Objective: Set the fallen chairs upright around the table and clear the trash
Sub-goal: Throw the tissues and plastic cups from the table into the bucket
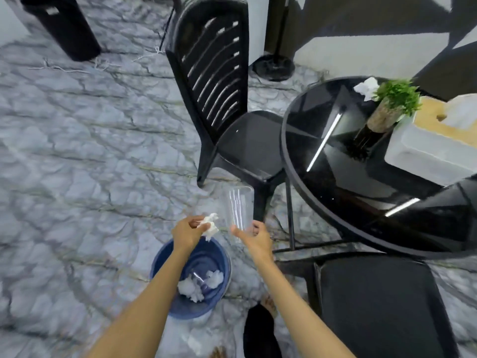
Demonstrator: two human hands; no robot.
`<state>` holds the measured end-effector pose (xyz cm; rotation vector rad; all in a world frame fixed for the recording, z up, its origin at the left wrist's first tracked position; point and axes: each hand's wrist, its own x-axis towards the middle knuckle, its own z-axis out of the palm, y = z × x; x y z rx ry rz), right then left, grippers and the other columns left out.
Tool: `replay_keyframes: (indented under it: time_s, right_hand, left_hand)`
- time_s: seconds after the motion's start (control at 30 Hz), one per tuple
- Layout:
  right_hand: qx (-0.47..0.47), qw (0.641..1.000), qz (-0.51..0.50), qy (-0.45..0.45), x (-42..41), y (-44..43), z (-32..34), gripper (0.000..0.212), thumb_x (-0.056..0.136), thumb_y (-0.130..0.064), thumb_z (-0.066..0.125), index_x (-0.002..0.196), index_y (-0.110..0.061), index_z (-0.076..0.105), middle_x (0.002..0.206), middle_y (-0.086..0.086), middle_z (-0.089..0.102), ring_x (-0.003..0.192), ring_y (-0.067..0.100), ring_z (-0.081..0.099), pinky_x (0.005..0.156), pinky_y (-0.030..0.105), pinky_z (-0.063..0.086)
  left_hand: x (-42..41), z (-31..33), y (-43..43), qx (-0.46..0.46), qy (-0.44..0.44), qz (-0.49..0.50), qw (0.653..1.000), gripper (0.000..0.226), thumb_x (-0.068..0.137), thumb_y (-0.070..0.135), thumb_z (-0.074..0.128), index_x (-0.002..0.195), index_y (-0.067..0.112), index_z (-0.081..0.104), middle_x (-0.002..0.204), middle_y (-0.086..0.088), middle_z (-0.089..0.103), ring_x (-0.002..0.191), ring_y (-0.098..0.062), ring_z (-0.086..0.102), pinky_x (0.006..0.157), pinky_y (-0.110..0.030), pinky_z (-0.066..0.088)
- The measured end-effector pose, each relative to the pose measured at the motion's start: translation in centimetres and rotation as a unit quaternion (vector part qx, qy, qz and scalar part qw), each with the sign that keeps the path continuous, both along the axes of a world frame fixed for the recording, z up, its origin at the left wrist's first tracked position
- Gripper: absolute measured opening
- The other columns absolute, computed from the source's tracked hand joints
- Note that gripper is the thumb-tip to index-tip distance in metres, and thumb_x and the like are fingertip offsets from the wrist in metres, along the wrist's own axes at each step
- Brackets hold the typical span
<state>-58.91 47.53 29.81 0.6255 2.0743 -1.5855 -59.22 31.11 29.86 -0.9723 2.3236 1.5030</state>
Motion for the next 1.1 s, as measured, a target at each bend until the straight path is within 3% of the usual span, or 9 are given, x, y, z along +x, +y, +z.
replay_keyframes:
  time_s: [0.07,0.2,0.33,0.43,0.53,0.63,0.83,1.1]
  right_hand:
    - [0.001,0.999,0.027,-0.018,2.1,-1.8,-3.2,0.075,0.074,-0.039,0.076,0.134,-0.011,0.042,0.131,0.004,0.051,0.116,0.021,0.052,0.1,0.034,0.044]
    - [0.018,0.994,0.093,-0.053,5.2,-4.5,-9.6,0.078,0.077,-0.041,0.073,0.139,-0.01,0.037,0.14,0.009,0.045,0.125,0.024,0.047,0.097,0.031,0.04]
    - [0.036,0.989,0.134,-0.059,6.4,-7.0,-17.5,0.066,0.077,-0.04,0.073,0.129,-0.01,0.045,0.124,0.007,0.051,0.099,0.016,0.05,0.081,0.027,0.04]
    - [0.051,0.986,0.146,-0.06,7.0,-8.7,-23.3,0.062,0.075,-0.042,0.074,0.123,-0.012,0.049,0.115,0.006,0.057,0.093,0.017,0.055,0.08,0.031,0.046]
    - [0.062,0.984,0.159,-0.058,7.6,-10.2,-27.3,0.074,0.071,-0.048,0.074,0.129,-0.015,0.045,0.119,0.006,0.056,0.103,0.022,0.058,0.09,0.038,0.048]
    - [0.065,0.983,0.164,-0.06,8.4,-10.8,-28.9,0.09,0.068,-0.054,0.074,0.14,-0.014,0.037,0.138,0.01,0.047,0.123,0.027,0.05,0.1,0.041,0.044]
    - [0.052,0.986,0.145,-0.069,8.6,-9.9,-23.9,0.083,0.076,-0.053,0.069,0.142,-0.016,0.035,0.147,0.008,0.038,0.132,0.026,0.043,0.104,0.039,0.039]
    - [0.015,1.0,0.026,-0.005,3.2,-6.8,-5.8,0.07,0.079,-0.049,0.068,0.132,-0.01,0.045,0.138,0.008,0.048,0.122,0.024,0.051,0.097,0.03,0.042]
  left_hand:
    - [2.6,-2.4,-1.7,-0.009,-0.013,0.014,1.0,0.032,0.081,0.015,0.07,0.11,0.002,0.065,0.109,-0.017,0.067,0.104,-0.03,0.062,0.085,-0.028,0.045]
    - [7.0,-8.6,-4.6,0.002,-0.036,0.071,0.997,0.032,0.08,0.015,0.07,0.11,0.004,0.065,0.109,-0.016,0.067,0.104,-0.03,0.062,0.091,-0.034,0.048]
    - [9.7,-16.4,-6.8,0.005,-0.04,0.125,0.991,0.032,0.08,0.015,0.07,0.11,0.004,0.066,0.11,-0.017,0.068,0.104,-0.029,0.062,0.085,-0.03,0.047]
    - [11.0,-21.7,-7.8,0.015,-0.036,0.142,0.989,0.032,0.08,0.016,0.07,0.11,0.005,0.065,0.109,-0.016,0.067,0.102,-0.026,0.062,0.084,-0.029,0.046]
    - [11.9,-25.4,-8.6,0.024,-0.022,0.149,0.988,0.034,0.079,0.025,0.072,0.109,0.01,0.066,0.109,-0.01,0.067,0.1,-0.021,0.061,0.093,-0.031,0.047]
    - [12.5,-26.6,-9.0,0.029,-0.025,0.135,0.99,0.044,0.077,0.032,0.073,0.115,0.011,0.064,0.117,-0.007,0.065,0.111,-0.023,0.059,0.102,-0.038,0.044]
    - [11.8,-21.0,-8.3,0.028,-0.018,0.073,0.997,0.046,0.078,0.029,0.072,0.119,0.01,0.062,0.122,-0.009,0.064,0.113,-0.023,0.059,0.1,-0.033,0.045]
    - [4.2,-2.0,-5.1,0.037,0.047,-0.047,0.997,0.044,0.081,0.022,0.07,0.121,0.006,0.059,0.126,-0.013,0.06,0.117,-0.024,0.056,0.092,-0.025,0.041]
